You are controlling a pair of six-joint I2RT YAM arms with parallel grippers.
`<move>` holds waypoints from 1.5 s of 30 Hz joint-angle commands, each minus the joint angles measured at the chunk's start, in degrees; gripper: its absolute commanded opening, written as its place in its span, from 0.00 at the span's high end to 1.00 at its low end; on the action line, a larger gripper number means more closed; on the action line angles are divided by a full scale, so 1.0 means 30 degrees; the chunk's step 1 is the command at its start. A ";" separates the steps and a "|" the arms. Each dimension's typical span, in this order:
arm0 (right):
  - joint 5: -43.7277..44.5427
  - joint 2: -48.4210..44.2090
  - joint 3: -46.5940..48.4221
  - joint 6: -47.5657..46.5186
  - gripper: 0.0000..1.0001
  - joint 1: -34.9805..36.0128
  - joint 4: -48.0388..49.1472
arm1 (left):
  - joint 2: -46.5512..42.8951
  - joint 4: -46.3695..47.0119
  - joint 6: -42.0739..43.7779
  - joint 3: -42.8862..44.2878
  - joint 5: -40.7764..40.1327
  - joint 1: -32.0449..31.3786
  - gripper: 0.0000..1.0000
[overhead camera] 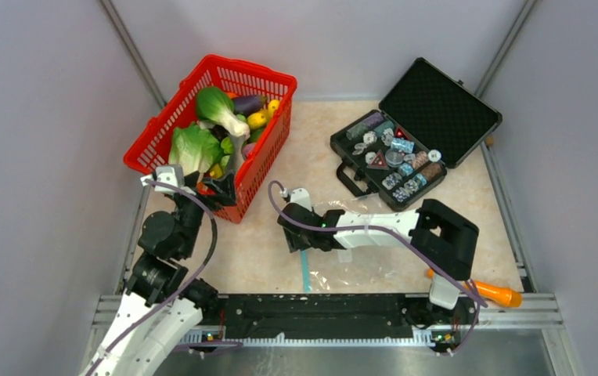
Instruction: Place the food in the zip-top bag and seal the zipper
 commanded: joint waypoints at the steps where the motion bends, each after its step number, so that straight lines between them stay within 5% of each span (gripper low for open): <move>1: 0.1277 0.0304 0.0878 0.0645 0.52 0.0108 -0.0144 | -0.0706 0.0001 -0.0462 -0.0242 -0.1549 -0.0028 0.01; 18: 0.1394 0.1704 0.1286 0.0791 0.68 0.0110 -0.1185 | -0.0874 -0.0187 -0.0651 -0.0475 -0.2161 -0.0050 0.01; 26: 0.1231 0.1558 0.1068 0.0714 1.00 0.0122 -0.0916 | -0.0799 -0.0203 -0.0628 -0.0686 -0.1767 -0.0025 0.01; 34: 0.0950 0.0192 0.0521 0.0277 1.00 0.0107 0.0156 | 0.0215 0.0057 -0.0402 -0.0462 -0.0332 -0.0034 0.01; 45: -0.0073 -0.5980 -0.3591 0.0701 1.00 -0.1724 0.4205 | 0.2569 -0.0323 -0.0066 -0.0172 0.6281 -0.0046 0.01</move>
